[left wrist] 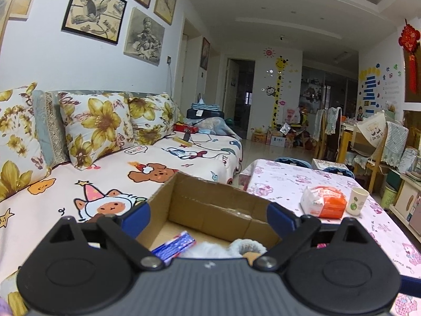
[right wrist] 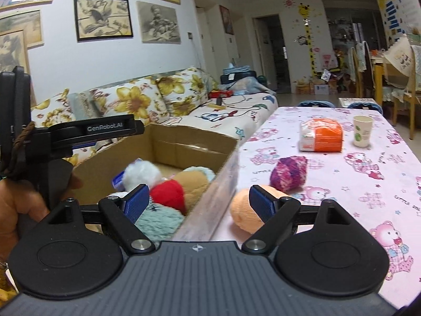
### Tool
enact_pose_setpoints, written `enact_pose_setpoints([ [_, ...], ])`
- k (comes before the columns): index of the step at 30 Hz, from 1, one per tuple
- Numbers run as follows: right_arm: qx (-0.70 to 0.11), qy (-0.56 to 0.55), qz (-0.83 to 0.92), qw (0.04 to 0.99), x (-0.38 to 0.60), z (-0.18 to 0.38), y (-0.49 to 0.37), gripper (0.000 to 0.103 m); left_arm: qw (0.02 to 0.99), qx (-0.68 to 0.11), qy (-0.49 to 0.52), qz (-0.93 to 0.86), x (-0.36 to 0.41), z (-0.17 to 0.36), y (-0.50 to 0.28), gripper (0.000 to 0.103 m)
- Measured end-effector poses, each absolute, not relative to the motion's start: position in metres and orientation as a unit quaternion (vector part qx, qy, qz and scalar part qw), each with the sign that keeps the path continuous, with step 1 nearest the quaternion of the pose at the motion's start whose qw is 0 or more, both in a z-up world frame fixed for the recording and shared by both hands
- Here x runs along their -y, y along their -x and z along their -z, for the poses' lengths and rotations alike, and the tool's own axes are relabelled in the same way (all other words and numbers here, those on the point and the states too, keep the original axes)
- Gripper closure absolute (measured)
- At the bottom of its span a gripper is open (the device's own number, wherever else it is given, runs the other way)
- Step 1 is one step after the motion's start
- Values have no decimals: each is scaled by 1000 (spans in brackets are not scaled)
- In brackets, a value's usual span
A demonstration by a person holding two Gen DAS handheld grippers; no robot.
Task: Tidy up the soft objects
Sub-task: 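Move the right tool toward the pink knit hat while the left moves to the orange plush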
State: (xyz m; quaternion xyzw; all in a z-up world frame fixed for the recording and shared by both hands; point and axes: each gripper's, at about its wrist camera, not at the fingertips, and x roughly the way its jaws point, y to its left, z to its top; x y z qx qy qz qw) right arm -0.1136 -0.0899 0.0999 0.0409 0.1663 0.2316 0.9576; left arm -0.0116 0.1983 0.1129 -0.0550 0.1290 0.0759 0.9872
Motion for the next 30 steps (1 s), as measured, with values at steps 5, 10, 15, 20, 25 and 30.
enact_pose_setpoints([
  [5, -167, -42, -221, 960, 92, -96, 110, 0, 989, -127, 46, -65, -188, -113, 10, 8],
  [10, -168, -43, -214, 961, 94, -93, 106, 0, 990, -126, 40, -55, -179, -112, 10, 8],
  [15, -171, -48, -205, 963, 100, -90, 103, 0, 991, -124, 26, -40, -165, -111, 10, 8],
  [20, -173, -52, -195, 964, 104, -89, 102, 0, 992, -122, 15, -27, -152, -109, 9, 8],
  [25, -176, -59, -182, 966, 108, -88, 99, 0, 993, -120, 3, -17, -138, -107, 7, 8],
  [30, -173, -61, -166, 969, 109, -88, 98, 0, 993, -119, -9, -11, -126, -105, 6, 8],
])
